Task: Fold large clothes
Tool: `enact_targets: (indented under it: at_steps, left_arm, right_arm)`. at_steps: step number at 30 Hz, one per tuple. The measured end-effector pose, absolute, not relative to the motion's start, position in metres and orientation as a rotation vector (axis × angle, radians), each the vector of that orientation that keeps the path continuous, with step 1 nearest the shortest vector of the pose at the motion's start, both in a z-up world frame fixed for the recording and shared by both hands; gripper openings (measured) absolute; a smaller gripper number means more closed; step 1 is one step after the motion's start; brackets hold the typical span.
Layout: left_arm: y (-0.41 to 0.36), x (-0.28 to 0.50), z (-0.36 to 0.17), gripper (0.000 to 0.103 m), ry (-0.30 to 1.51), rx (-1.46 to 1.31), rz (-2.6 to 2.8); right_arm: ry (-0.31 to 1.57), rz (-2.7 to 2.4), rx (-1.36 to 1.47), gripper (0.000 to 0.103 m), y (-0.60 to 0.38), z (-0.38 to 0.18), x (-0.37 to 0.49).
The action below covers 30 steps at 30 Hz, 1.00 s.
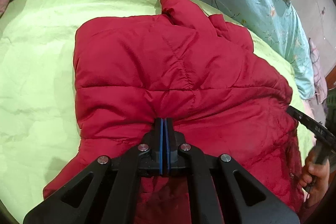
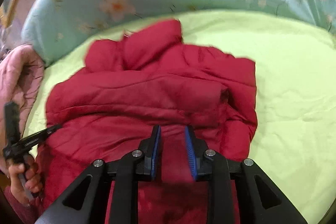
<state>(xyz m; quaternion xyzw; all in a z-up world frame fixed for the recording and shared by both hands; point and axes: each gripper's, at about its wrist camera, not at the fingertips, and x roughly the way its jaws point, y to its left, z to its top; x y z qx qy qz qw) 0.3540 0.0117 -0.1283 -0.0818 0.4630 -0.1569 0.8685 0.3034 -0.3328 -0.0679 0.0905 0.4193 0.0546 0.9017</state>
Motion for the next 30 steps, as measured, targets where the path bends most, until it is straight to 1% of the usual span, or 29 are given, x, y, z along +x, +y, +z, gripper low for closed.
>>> enact_targets:
  at_steps: [3, 5, 7, 10, 11, 12, 14, 15, 16, 17, 19, 21, 24, 26, 28, 30]
  left_arm:
    - [0.008, 0.352, -0.126, 0.003, 0.966, -0.141, -0.312]
    - [0.007, 0.35, -0.123, 0.003, 0.965, -0.13, -0.3]
    - [0.008, 0.343, -0.115, 0.003, 0.953, -0.117, -0.287]
    - [0.008, 0.328, -0.102, 0.005, 0.925, -0.086, -0.263]
    - [0.009, 0.323, -0.098, 0.007, 0.921, -0.081, -0.256]
    - [0.01, 0.319, -0.096, 0.009, 0.919, -0.082, -0.252]
    - [0.014, 0.307, -0.09, 0.02, 0.913, -0.091, -0.251]
    - [0.016, 0.302, -0.088, 0.024, 0.91, -0.09, -0.247]
    - [0.017, 0.295, -0.085, 0.03, 0.906, -0.089, -0.243]
    - [0.019, 0.287, -0.081, 0.035, 0.899, -0.092, -0.244]
    - [0.022, 0.272, -0.076, 0.036, 0.887, -0.102, -0.255]
    - [0.025, 0.255, -0.071, 0.037, 0.88, -0.105, -0.26]
    - [0.031, 0.228, -0.068, 0.043, 0.874, -0.126, -0.263]
    - [0.035, 0.208, -0.068, 0.051, 0.87, -0.144, -0.266]
    - [0.039, 0.19, -0.069, 0.052, 0.866, -0.15, -0.264]
    - [0.043, 0.175, -0.071, 0.052, 0.868, -0.16, -0.264]
  right_arm:
    - [0.944, 0.086, 0.133, 0.023, -0.33, -0.089, 0.31]
    - [0.96, 0.091, 0.174, 0.022, -0.337, -0.098, 0.317]
    - [0.96, 0.096, 0.22, 0.021, -0.342, -0.094, 0.318]
    - [0.926, 0.116, 0.246, 0.023, -0.344, -0.079, 0.305]
    - [0.918, 0.119, 0.249, 0.024, -0.344, -0.075, 0.299]
    - [0.911, 0.126, 0.256, 0.027, -0.345, -0.071, 0.293]
    - [0.906, 0.144, 0.265, 0.027, -0.345, -0.061, 0.276]
    - [0.9, 0.151, 0.266, 0.029, -0.345, -0.057, 0.267]
    - [0.895, 0.162, 0.271, 0.031, -0.345, -0.054, 0.259]
    - [0.893, 0.175, 0.276, 0.033, -0.344, -0.051, 0.253]
    - [0.889, 0.19, 0.281, 0.044, -0.343, -0.047, 0.232]
    - [0.878, 0.207, 0.277, 0.045, -0.341, -0.044, 0.21]
    - [0.878, 0.226, 0.295, 0.045, -0.337, -0.047, 0.183]
    - [0.88, 0.23, 0.313, 0.046, -0.337, -0.049, 0.166]
    - [0.885, 0.23, 0.338, 0.052, -0.338, -0.054, 0.148]
    - [0.892, 0.225, 0.347, 0.052, -0.339, -0.058, 0.135]
